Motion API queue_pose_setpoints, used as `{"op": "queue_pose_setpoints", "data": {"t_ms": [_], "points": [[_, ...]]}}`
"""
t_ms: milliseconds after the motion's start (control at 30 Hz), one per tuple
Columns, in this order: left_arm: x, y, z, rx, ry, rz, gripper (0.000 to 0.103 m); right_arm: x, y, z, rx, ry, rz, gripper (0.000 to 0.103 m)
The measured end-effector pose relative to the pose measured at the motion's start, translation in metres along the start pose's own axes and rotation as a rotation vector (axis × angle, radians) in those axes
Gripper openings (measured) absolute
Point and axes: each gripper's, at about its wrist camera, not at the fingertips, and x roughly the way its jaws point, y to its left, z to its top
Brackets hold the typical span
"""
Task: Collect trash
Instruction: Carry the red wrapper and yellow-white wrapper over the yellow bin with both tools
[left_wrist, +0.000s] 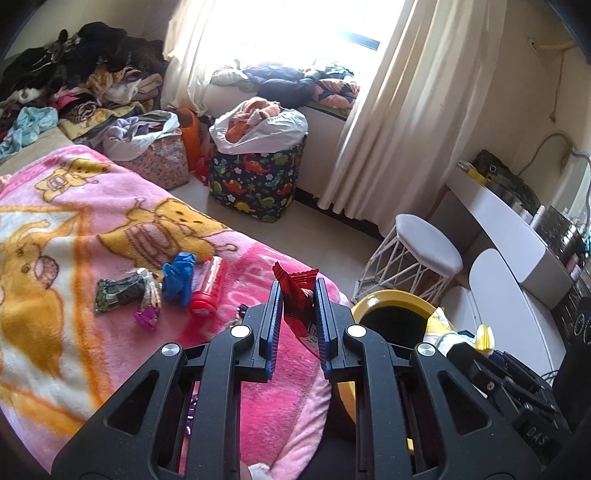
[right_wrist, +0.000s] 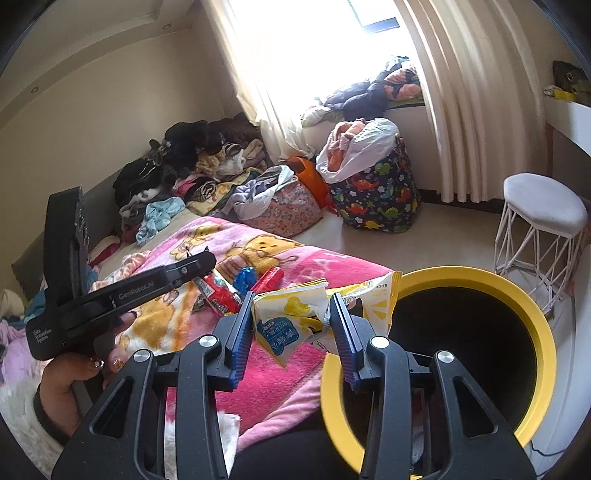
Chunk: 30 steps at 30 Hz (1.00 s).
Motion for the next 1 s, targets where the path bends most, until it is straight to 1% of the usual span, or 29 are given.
{"op": "queue_pose_setpoints", "data": {"t_ms": [333, 767, 1000], "points": [[0.010, -0.023, -0.008, 0.048, 0.025, -0.023, 0.012, -0.005, -0.019, -0.002, 0.056, -0.009, -0.029, 0.038], [0.029, -0.053, -0.023, 0.122, 0.071, -0.065, 0.012, -0.007, -0.057, -0.006, 0.132, -0.010, -0.058, 0.038], [0.044, -0.066, -0.033, 0.156, 0.108, -0.083, 0.012, -0.005, -0.078, -0.011, 0.185, -0.002, -0.071, 0.039]]}}
